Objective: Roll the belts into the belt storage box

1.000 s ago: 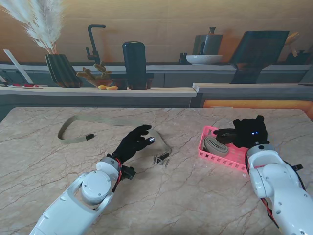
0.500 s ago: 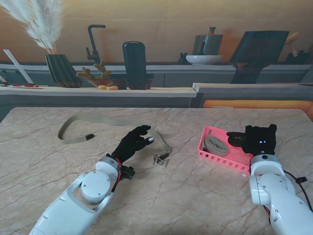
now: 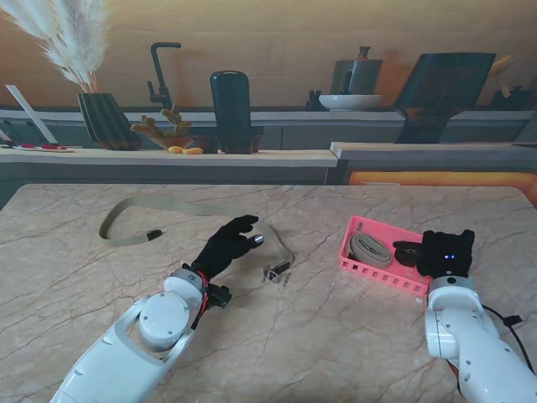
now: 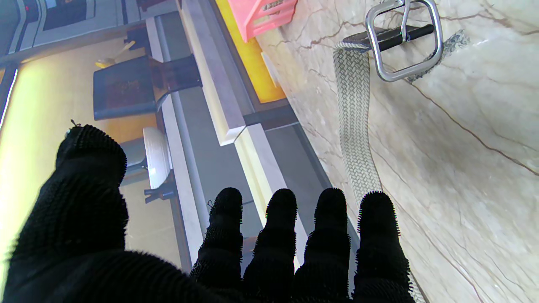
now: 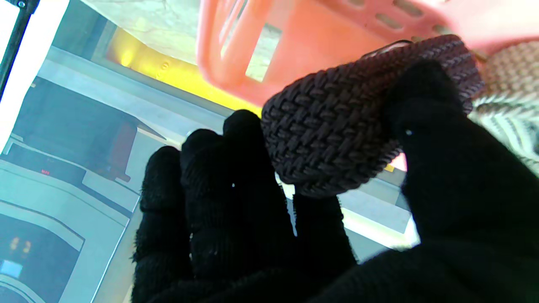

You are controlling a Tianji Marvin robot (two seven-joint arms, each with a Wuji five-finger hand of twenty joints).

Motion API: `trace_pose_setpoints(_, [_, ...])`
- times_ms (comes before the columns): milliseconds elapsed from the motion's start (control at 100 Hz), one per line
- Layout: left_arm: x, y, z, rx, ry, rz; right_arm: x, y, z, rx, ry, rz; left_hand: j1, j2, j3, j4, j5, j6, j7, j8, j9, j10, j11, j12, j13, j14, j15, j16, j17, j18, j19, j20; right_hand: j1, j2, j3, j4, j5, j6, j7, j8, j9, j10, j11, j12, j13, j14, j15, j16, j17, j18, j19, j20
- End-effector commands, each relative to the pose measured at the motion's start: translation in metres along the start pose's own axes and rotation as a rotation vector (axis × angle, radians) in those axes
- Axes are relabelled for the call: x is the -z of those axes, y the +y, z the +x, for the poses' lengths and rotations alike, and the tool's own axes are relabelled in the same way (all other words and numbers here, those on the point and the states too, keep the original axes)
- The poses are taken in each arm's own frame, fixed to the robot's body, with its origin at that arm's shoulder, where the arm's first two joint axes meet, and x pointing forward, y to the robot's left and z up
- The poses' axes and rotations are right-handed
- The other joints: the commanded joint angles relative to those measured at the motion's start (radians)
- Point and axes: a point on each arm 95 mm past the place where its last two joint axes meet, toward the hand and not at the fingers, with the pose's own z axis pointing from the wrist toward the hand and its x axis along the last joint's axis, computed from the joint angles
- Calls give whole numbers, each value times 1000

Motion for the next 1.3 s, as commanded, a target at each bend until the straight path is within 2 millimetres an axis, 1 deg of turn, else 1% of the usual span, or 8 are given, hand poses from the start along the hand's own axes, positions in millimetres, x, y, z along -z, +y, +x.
trace_pose_setpoints(0, [1, 3, -1, 8, -5, -3, 2, -6, 4, 2, 1, 13, 9, 26, 4, 34, 11, -22, 10, 16, 1, -16, 5, 5, 7, -13, 10, 6, 2, -15, 19, -8, 168, 95, 167, 111, 137, -98, 182, 74, -14, 53, 17, 0, 13, -14, 22, 6, -5, -4, 71, 41])
trace_pose_setpoints(210, [2, 2, -1, 9, -5, 0, 7, -18, 7, -6, -3, 76, 10, 28, 3, 34, 12, -21, 10, 17, 3, -15, 5, 5, 13, -11, 14, 9, 7, -14, 24, -6, 201, 154, 100, 115, 77, -152, 152, 82, -92, 29, -42, -39, -57, -32, -50, -38, -52, -24, 34, 21])
trace_pose_setpoints(360, [2, 2, -1, 11, -5, 2, 11, -19, 8, -2, 16, 110, 12, 30, 2, 34, 12, -22, 10, 17, 3, -14, 5, 6, 15, -10, 16, 10, 10, -16, 28, -5, 182, 138, 63, 114, -76, -138, 62, 57, -232, 21, -124, -60, -133, -43, -138, -77, -93, -36, -29, 4])
trace_pose_setpoints(430, [2, 1, -1, 13, -5, 4, 11, -19, 7, -4, 20, 113, 13, 31, 2, 34, 11, -22, 10, 17, 3, -15, 6, 6, 15, -10, 17, 11, 10, -15, 30, -4, 124, 136, 92, 134, -98, -102, -104, 143, -315, 28, -164, -67, -179, -42, -185, -105, -115, -42, -67, 5])
trace_pose_setpoints(480, [2, 1, -1, 14, -5, 6, 11, -18, 7, -8, 24, 114, 13, 31, 1, 35, 11, -21, 10, 17, 4, -15, 6, 6, 17, -8, 18, 11, 12, -14, 32, -3, 67, 135, 119, 196, -115, -74, -227, 223, -374, 32, -190, -79, -213, -41, -220, -124, -134, -44, -90, 0])
trace_pose_setpoints(580, [3, 1, -1, 16, -6, 10, 12, -14, 6, -7, 32, 109, 15, 32, 0, 34, 13, -20, 10, 17, 4, -13, 6, 6, 18, -8, 20, 12, 14, -15, 34, -2, 22, 105, 110, 204, -185, -38, -289, 235, -476, 39, -246, -105, -269, -45, -296, -163, -167, -40, -137, -17])
trace_pose_setpoints(940, [3, 0, 0, 21, -6, 15, 10, -2, 3, 18, 33, 76, 19, 37, -4, 35, 14, -21, 12, 18, 8, -14, 9, 7, 25, -6, 26, 15, 18, -14, 39, -1, -21, 105, 79, 208, -257, -8, -323, 255, -597, 57, -288, -133, -341, -38, -390, -222, -218, -36, -194, -29])
trace_pose_setpoints(1290, [5, -3, 0, 8, -1, 30, 17, 14, 14, -104, 190, -42, 26, 43, -10, 35, 22, -21, 14, 18, 18, -15, 10, 7, 30, -8, 27, 15, 8, 31, 42, 2, -77, 162, 19, 211, -302, -108, -314, 278, -610, 31, -326, -159, -354, -65, -487, -280, -250, 7, -333, -84])
